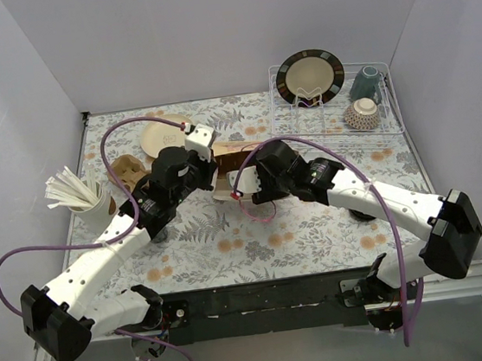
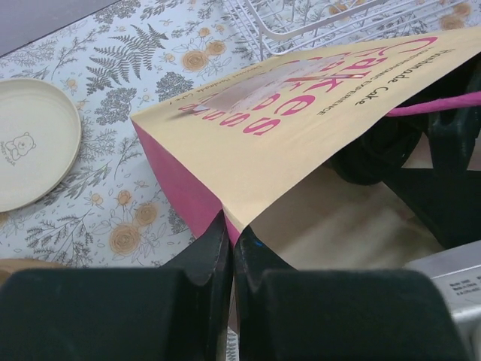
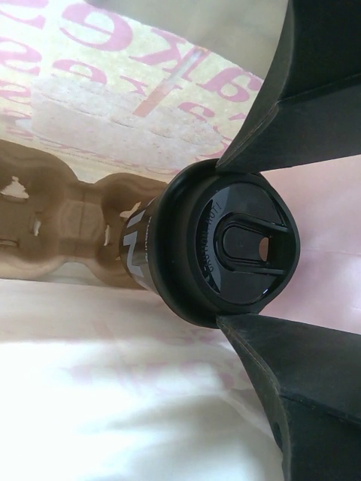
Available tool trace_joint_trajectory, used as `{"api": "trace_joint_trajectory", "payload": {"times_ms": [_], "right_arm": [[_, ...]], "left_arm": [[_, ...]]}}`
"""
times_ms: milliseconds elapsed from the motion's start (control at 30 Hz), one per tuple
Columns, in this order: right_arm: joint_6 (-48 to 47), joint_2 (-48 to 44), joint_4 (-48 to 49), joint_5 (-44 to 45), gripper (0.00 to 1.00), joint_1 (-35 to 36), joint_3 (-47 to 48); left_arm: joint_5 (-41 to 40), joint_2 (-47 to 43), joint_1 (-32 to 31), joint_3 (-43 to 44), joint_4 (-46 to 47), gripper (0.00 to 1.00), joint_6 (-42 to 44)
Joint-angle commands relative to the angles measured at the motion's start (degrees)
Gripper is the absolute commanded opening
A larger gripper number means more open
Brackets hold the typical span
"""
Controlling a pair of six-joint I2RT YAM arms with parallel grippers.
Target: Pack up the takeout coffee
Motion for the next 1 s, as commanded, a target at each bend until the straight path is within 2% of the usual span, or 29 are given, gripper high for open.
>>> {"api": "trace_joint_trajectory", "payload": {"times_ms": [0,233,700,967], "right_arm": [[-3.05,-1.13,4.62,3.92,0.3,0.07,-1.96],[-6.04,1.95,12.1,1.56,0.29,-2.13,-1.79],[-7.01,3.09,11.77,-4.5,0.29,-2.48,-2.49],[-7.01,3.88,11.5,-3.45,0.29,-2.48,-3.11]], "left_arm": [[0.79,-2.75,-0.24,0.41,2.94,0.0,0.49],[3.95,-4.33,-0.24,-2.14,3.46,0.0,-1.45],[5.72,-5.3,-0.24,-3.82,4.26,0.0,-2.15],[7.3,-5.82,-0.24,-4.35,4.08,0.0,-1.54]]}}
